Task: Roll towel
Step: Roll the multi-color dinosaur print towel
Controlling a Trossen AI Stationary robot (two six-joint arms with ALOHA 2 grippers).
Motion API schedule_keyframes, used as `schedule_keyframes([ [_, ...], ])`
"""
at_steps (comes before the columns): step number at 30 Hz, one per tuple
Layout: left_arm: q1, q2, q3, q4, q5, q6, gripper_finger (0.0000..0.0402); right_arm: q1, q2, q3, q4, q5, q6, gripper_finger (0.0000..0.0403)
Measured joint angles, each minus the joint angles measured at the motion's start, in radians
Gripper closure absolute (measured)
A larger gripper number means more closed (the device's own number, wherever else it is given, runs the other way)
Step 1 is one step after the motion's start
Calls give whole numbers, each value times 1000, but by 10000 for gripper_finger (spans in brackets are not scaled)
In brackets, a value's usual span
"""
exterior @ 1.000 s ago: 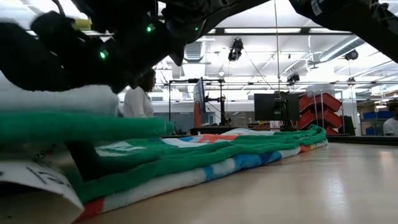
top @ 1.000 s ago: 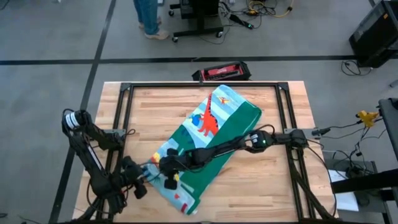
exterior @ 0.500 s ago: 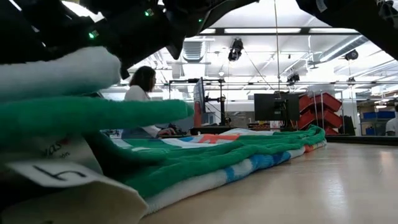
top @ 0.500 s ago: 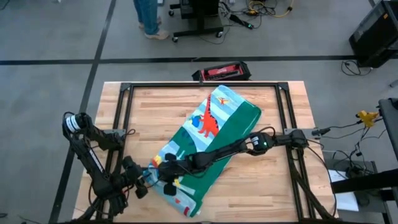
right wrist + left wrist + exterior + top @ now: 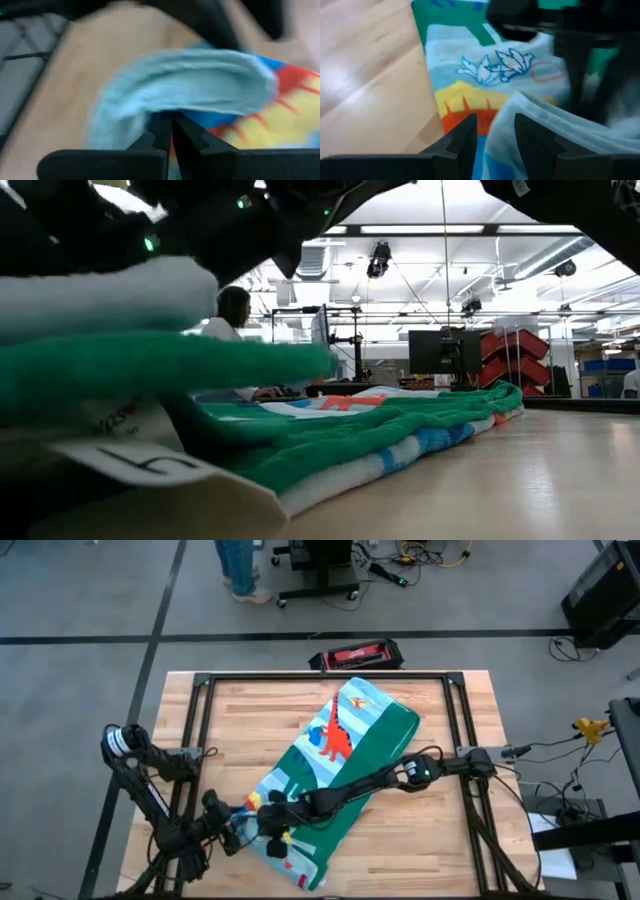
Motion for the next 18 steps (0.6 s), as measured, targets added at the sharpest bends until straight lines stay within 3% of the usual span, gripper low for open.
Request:
schedule_keyframes([
  [4,0,0,4,4,22,5,285,-2,0,-6,0,-15,0,403],
  [10,0,-4,-7,1,52,4,285,6,0,-7,79,-214,-7,403],
  [18,0,-5,-36,31,53,-26,285,-6,-5,-7,13,-88,-1,403],
])
